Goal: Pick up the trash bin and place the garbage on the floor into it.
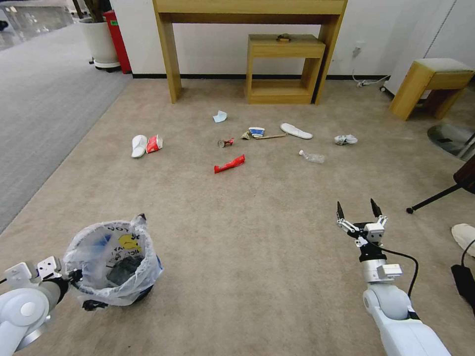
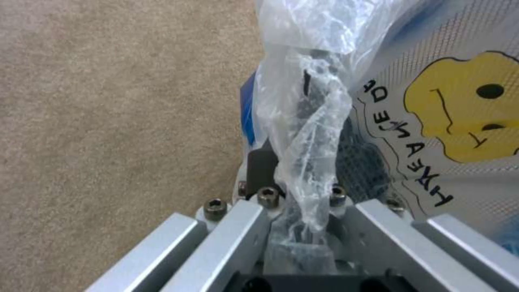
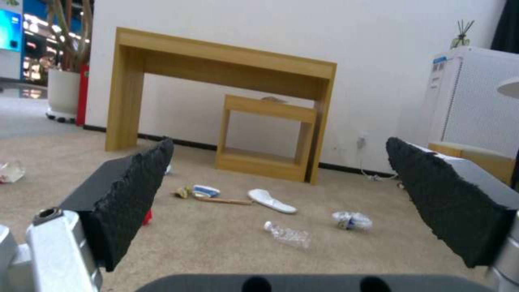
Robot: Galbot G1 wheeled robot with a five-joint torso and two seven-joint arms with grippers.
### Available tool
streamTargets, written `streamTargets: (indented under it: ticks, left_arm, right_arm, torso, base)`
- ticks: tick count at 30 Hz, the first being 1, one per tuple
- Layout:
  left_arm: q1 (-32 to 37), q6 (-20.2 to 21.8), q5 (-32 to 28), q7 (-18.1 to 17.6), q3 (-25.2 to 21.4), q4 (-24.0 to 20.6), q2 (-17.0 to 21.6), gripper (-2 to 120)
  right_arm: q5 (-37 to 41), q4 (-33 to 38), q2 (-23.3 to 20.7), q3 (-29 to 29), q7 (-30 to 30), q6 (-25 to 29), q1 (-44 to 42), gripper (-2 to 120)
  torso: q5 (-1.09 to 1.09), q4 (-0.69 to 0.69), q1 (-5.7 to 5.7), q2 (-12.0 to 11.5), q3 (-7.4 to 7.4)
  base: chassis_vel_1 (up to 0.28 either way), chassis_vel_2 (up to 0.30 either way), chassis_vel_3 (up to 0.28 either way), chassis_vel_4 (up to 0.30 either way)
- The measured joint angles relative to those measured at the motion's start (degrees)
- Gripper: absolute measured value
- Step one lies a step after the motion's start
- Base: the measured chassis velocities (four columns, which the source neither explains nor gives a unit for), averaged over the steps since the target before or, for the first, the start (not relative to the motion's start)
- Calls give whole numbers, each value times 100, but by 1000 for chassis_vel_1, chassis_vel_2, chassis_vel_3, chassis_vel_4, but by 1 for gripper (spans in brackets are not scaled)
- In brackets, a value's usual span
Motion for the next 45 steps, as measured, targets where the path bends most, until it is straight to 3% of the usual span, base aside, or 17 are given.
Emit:
streamTargets:
  ticks: [29,45]
  left_arm:
    - [313,-5,-140,-37,-549,-613,-334,0]
    - [477,0,-139,-37,-680,-836,-470,0]
  right_arm:
    - [154,-119,-273,-103,-96,8,-105,100]
    - [3,-241,-126,-119,-190,77,-91,100]
  torso:
    - [0,0,-1,1,0]
    - [0,0,-1,2,0]
  base:
    - [0,0,0,0]
    - [0,0,0,0]
